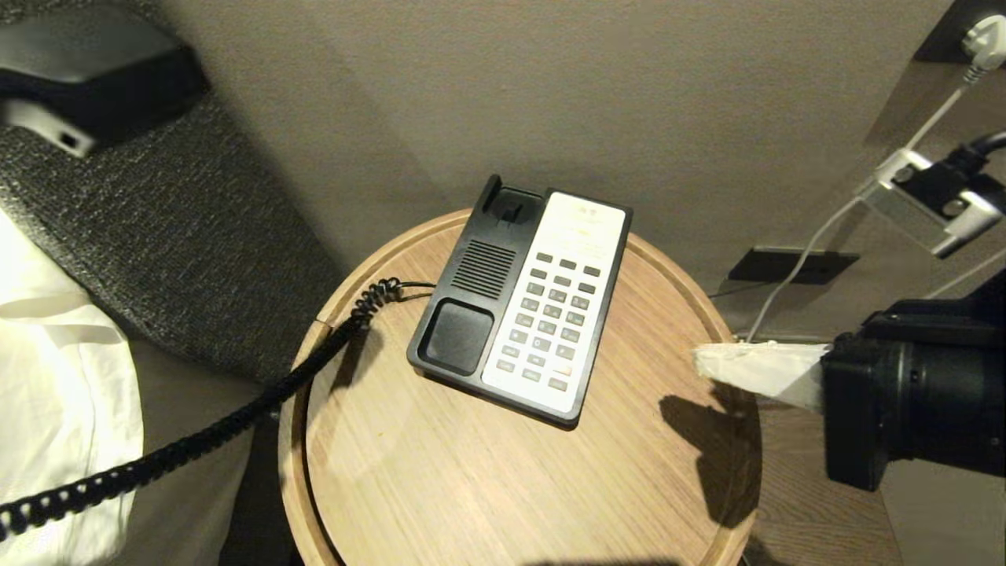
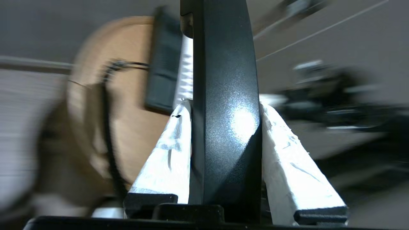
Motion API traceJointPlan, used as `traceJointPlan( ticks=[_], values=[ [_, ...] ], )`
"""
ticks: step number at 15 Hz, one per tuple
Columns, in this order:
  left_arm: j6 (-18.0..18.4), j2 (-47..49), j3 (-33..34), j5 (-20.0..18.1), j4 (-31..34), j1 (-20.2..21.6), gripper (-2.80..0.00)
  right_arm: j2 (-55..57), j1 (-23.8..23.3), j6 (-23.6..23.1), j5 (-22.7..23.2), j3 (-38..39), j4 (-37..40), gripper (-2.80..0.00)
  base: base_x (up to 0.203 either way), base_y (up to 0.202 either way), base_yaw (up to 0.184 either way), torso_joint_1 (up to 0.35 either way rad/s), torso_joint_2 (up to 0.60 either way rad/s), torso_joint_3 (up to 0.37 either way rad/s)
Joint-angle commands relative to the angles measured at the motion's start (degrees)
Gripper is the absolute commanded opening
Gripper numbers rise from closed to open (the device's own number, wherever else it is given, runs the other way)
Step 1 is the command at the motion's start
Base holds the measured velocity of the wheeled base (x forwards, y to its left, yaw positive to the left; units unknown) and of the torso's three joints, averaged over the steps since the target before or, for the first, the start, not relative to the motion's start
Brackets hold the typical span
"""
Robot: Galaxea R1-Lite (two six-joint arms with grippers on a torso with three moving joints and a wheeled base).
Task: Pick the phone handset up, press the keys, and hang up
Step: Put the handset back
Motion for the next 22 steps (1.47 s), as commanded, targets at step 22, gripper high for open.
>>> traceJointPlan(
  ticks=[22],
  values=[
    [17.2, 38.6, -0.6, 30.6, -25.9, -13.1, -2.80, -15.5, -6.4, 1.7, -6.8, 7.7, 2.5, -2.80, 0.000, 0.000, 0.000, 0.000, 0.00, 0.000]
  ],
)
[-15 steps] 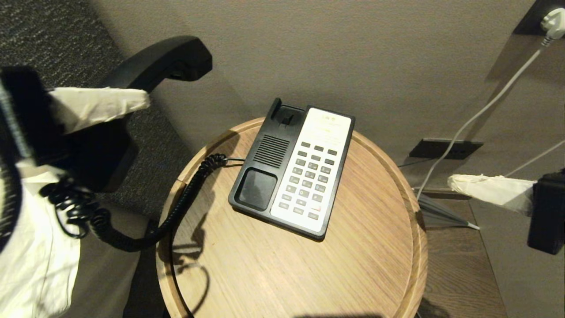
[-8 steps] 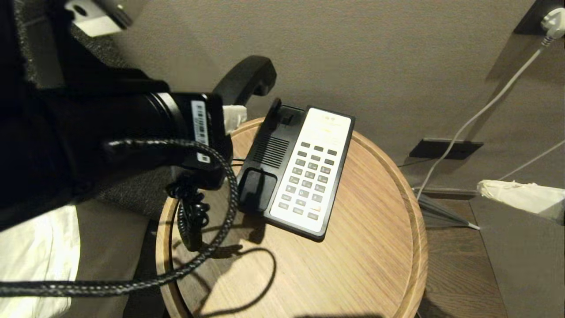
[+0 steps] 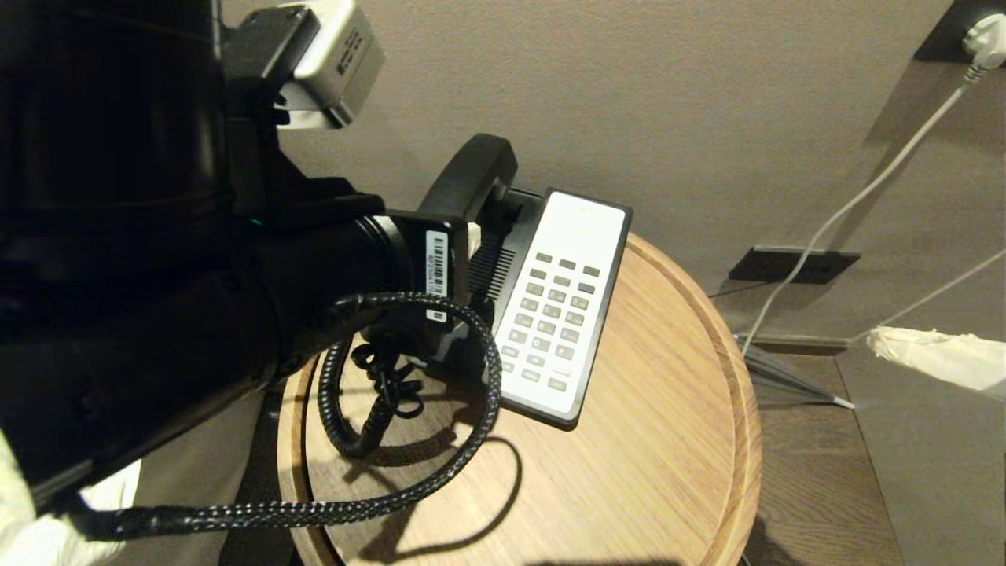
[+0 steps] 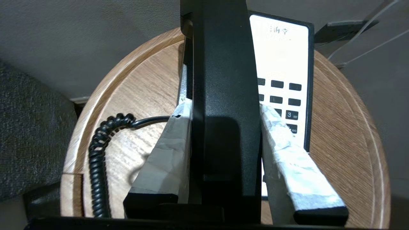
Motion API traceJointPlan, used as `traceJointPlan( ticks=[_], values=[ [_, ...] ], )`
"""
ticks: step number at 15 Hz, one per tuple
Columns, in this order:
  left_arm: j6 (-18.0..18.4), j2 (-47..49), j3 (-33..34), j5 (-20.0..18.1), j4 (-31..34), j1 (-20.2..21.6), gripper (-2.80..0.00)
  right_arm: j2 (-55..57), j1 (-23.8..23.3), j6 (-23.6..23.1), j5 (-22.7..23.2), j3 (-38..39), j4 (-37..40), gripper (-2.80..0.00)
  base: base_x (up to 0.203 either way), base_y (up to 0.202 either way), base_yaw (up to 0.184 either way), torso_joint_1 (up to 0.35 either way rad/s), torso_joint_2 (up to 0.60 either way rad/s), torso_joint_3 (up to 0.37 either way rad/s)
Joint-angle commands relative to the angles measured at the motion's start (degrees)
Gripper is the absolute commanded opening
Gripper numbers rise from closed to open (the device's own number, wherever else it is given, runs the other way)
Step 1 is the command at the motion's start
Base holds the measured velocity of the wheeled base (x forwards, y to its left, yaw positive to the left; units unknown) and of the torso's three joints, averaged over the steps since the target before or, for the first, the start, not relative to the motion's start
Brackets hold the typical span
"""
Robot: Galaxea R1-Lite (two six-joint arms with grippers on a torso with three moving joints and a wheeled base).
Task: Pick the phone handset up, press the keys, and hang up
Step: Put the handset back
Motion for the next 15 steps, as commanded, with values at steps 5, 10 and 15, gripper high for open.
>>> traceJointPlan(
  ticks=[5, 10, 15],
  values=[
    [0.0, 2.7, 0.3, -0.4, -0.3, 1.0, -2.80, -0.8, 0.0, 1.9, 0.0, 1.0, 0.1, -2.80, 0.000, 0.000, 0.000, 0.000, 0.00, 0.000],
    [0.0, 2.8, 1.8, -2.4, -1.1, 2.7, -2.80, -1.1, 0.0, 2.1, 0.1, 1.0, 0.5, -2.80, 0.000, 0.000, 0.000, 0.000, 0.00, 0.000],
    [-0.1, 3.2, 4.1, -5.7, -5.2, 3.2, -2.80, -1.0, 0.0, 2.1, 0.1, 1.1, 0.5, -2.80, 0.000, 0.000, 0.000, 0.000, 0.00, 0.000]
  ],
)
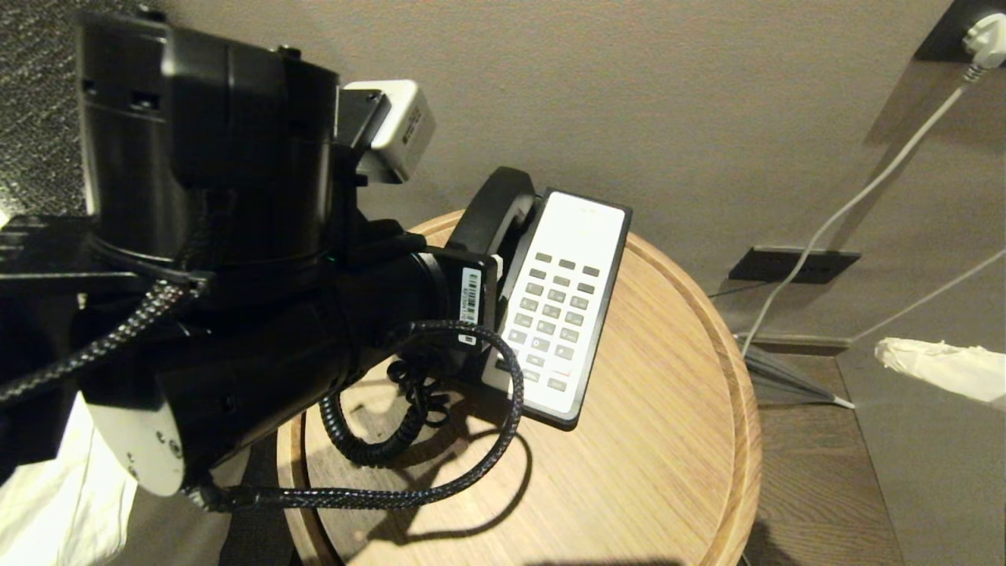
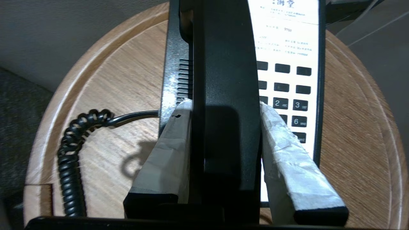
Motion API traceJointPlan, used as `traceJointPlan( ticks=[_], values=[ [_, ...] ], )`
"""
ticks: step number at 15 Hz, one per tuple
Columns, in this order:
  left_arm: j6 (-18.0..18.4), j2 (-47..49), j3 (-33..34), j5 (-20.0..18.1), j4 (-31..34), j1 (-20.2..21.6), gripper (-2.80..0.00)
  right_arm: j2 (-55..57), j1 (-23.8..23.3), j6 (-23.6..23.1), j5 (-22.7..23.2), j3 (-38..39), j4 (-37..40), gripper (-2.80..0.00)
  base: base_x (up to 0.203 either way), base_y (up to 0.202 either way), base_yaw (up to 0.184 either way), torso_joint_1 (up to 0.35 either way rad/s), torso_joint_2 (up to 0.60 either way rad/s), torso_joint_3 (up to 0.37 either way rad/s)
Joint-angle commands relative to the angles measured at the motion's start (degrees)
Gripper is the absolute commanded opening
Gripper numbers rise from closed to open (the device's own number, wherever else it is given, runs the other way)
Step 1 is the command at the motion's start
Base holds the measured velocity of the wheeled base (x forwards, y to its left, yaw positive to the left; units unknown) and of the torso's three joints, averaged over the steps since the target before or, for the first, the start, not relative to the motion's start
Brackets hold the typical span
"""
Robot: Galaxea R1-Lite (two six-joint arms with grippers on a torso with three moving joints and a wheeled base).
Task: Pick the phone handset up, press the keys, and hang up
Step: Put the handset back
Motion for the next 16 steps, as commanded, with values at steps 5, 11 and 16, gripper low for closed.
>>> traceJointPlan(
  ticks=[5, 11, 16],
  values=[
    [0.0, 0.2, 2.2, -1.5, -1.8, 1.2, -2.80, 0.1, 0.0, 0.2, 0.0, 0.6, 0.0, -2.80, 0.000, 0.000, 0.000, 0.000, 0.00, 0.000],
    [1.7, 0.0, 6.7, -5.6, -7.0, 3.5, -2.80, -0.1, 0.0, 0.2, 0.0, 0.7, 0.0, -2.80, 0.000, 0.000, 0.000, 0.000, 0.00, 0.000],
    [3.1, 0.9, 6.8, -7.1, -9.4, 4.9, -2.80, -0.7, 0.0, 0.2, 0.0, 1.0, 0.0, -2.80, 0.000, 0.000, 0.000, 0.000, 0.00, 0.000]
  ],
)
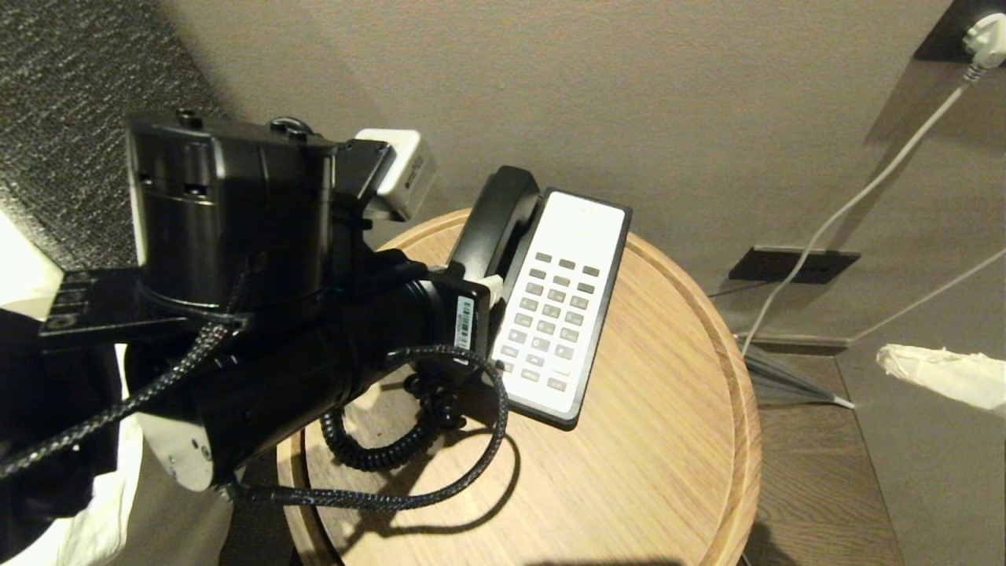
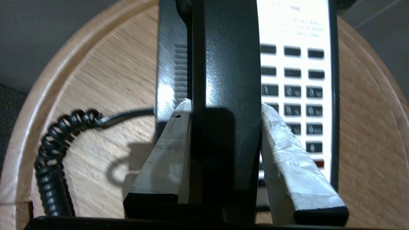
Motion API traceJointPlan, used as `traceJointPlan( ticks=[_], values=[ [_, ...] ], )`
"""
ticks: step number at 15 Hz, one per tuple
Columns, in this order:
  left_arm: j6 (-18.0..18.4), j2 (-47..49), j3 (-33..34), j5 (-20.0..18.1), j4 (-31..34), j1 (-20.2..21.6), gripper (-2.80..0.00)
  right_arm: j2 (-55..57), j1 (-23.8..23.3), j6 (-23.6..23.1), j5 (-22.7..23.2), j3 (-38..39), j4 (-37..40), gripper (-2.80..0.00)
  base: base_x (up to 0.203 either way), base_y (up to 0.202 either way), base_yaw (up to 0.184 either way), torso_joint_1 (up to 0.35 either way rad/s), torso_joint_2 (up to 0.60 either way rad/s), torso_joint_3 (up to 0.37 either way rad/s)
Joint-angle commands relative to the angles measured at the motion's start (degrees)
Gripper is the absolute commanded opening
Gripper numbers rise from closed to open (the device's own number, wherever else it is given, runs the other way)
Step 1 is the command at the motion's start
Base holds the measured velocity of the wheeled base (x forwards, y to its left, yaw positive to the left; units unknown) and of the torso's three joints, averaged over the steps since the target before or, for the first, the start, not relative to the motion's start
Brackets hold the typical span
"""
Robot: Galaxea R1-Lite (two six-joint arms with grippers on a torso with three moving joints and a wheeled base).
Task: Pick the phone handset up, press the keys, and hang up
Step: Put the handset back
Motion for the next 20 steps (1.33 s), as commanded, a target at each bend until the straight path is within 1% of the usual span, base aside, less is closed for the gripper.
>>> traceJointPlan(
  ticks=[1, 7, 11, 16, 20],
  values=[
    [0.7, 0.7, -0.5, -0.4, -0.8, 1.0, -2.80, -0.3, 0.0, 0.1, -0.1, 0.3, 0.0, -2.80, 0.000, 0.000, 0.000, 0.000, 0.00, 0.000],
    [0.9, 2.2, -2.6, -1.1, -0.8, 1.7, -2.80, -0.4, 0.0, 0.1, 0.0, 0.5, 0.0, -2.80, 0.000, 0.000, 0.000, 0.000, 0.00, 0.000],
    [0.1, 2.6, -2.5, -1.2, -0.8, 1.7, -2.80, -0.3, 0.0, 0.1, 0.0, 0.6, 0.0, -2.80, 0.000, 0.000, 0.000, 0.000, 0.00, 0.000],
    [0.0, 3.5, -2.5, -1.2, -0.8, 1.7, -2.80, -0.4, 0.0, 0.1, 0.0, 0.7, -0.1, -2.80, 0.000, 0.000, 0.000, 0.000, 0.00, 0.000],
    [0.0, 3.5, -2.5, -2.2, -0.8, 1.7, -2.80, -0.6, 0.0, 0.1, 0.0, 1.0, -0.1, -2.80, 0.000, 0.000, 0.000, 0.000, 0.00, 0.000]
  ],
)
